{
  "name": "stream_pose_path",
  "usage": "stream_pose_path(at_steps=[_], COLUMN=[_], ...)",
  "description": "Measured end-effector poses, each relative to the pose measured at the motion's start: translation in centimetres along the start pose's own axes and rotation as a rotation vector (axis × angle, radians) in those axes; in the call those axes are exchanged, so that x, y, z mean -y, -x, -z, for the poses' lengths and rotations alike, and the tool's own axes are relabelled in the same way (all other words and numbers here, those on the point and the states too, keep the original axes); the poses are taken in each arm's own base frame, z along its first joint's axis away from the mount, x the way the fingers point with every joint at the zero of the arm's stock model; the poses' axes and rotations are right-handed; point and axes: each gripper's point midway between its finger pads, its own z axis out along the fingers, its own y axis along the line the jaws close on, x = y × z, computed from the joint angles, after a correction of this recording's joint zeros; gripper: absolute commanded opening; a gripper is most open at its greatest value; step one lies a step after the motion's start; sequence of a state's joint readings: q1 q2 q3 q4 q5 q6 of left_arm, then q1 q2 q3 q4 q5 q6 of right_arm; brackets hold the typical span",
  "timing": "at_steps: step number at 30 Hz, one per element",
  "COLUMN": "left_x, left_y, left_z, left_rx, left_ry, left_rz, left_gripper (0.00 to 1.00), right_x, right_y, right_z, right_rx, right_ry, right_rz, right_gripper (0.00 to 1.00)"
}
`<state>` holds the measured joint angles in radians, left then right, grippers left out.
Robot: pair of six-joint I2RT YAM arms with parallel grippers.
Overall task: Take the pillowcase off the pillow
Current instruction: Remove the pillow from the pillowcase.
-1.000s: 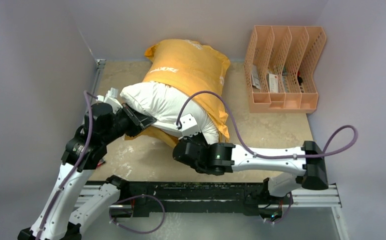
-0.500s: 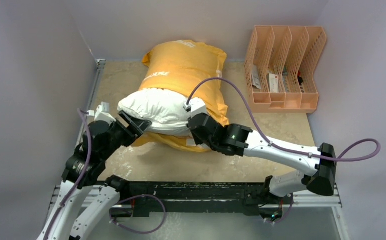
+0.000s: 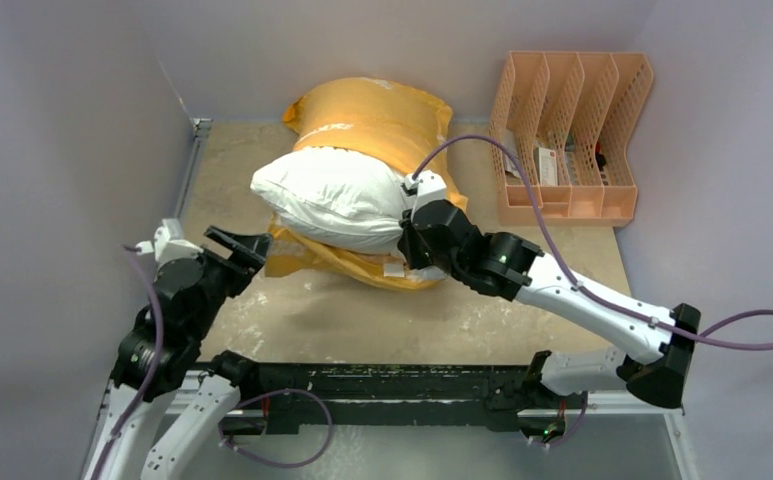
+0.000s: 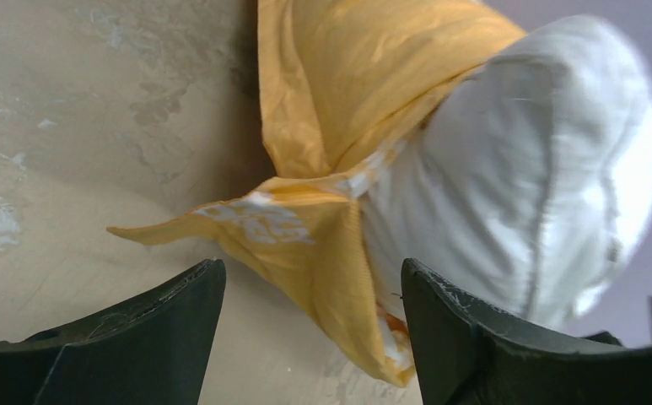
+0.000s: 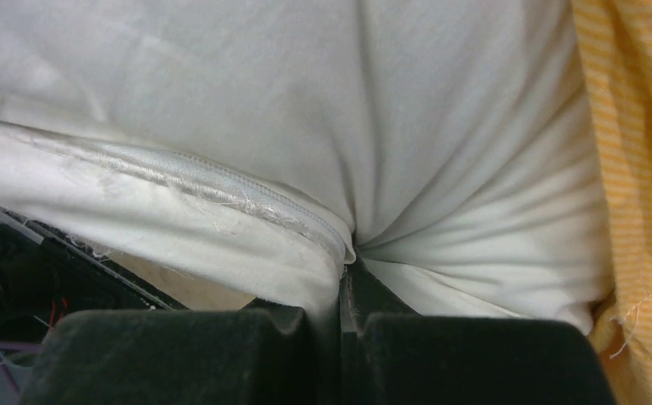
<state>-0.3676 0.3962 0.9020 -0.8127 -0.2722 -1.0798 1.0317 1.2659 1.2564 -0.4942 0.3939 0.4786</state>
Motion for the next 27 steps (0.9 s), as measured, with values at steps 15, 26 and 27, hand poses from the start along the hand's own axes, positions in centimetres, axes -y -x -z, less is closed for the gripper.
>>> stream_pose_path(at_steps=[15,26,27], left_x=[2.5,-7.6,-7.9], left_y=[-5.0,-8.2,-8.5], left_z=[-9.7,-13.1,-13.2], left_rx=[-0.169,-0.217,-0.226], left_ry=[-0.062,0.317,0.323], left_rz=[-0.141,-0.261,-0.262], left_gripper=[0.0,0.14,0.29], right_x=[0.8,2.5,2.6], right_y=[0.7,1.8,2.0], right_z=[3.9,7.9,8.3], right_rx=[0.033,0.105,0.116], right_ry=[0.07,0.07,0.074], right_rz=[-0.04,-0.131,-0.141], right_gripper=[0.0,0.0,0.0])
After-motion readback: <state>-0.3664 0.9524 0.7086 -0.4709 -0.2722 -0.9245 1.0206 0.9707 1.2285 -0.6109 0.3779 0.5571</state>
